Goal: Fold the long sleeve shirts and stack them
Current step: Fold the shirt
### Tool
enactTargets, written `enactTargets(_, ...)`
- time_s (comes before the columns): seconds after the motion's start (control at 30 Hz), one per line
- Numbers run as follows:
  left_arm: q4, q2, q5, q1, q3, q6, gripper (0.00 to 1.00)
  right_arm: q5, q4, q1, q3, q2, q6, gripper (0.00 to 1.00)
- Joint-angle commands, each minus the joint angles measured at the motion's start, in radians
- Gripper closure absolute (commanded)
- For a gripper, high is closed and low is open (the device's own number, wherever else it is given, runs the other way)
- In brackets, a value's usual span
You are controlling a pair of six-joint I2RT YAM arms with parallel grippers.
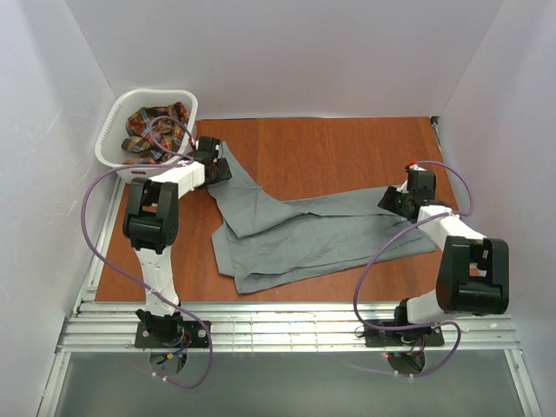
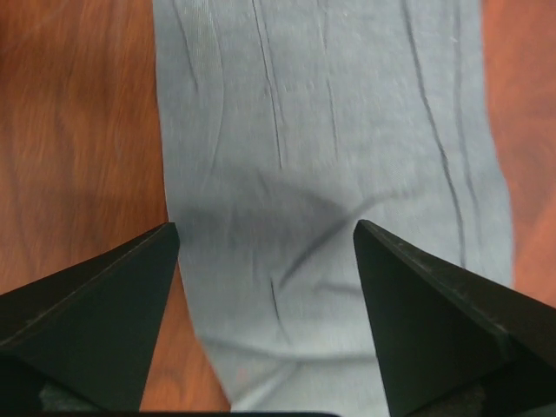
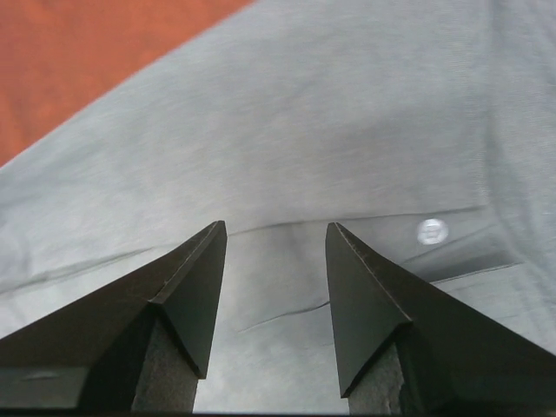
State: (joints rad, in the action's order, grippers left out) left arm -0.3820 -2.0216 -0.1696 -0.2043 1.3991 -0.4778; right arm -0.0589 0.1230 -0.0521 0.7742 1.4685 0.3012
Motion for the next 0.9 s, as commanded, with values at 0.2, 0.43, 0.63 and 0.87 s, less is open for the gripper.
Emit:
enactTargets(0.2, -0.03, -0.135, -0.093, 0.003, 0.118, 0.027, 0.34, -0.099, -0.011, 0.09, -0.016, -0.14, -0.02, 0.54)
enactTargets(0.43, -0.047, -0.146, -0.071, -0.004, 0.092, 0.028, 0.84, -0.137, -0.011, 0.112, -0.041, -0.181, -0.005, 0.55)
enactTargets(0.63, -0.032, -0.01, -0.103, -0.084, 0.09, 0.134, 1.0, -0.153, 0.003, 0.113, -0.064, -0.229, 0.004, 0.54)
enactTargets(0.87, -0.035, 0.305, -0.176, -0.314, -0.096, 0.146, 0.99, -0.162, 0.059, 0.113, -0.081, -0.333, 0.01, 0.54)
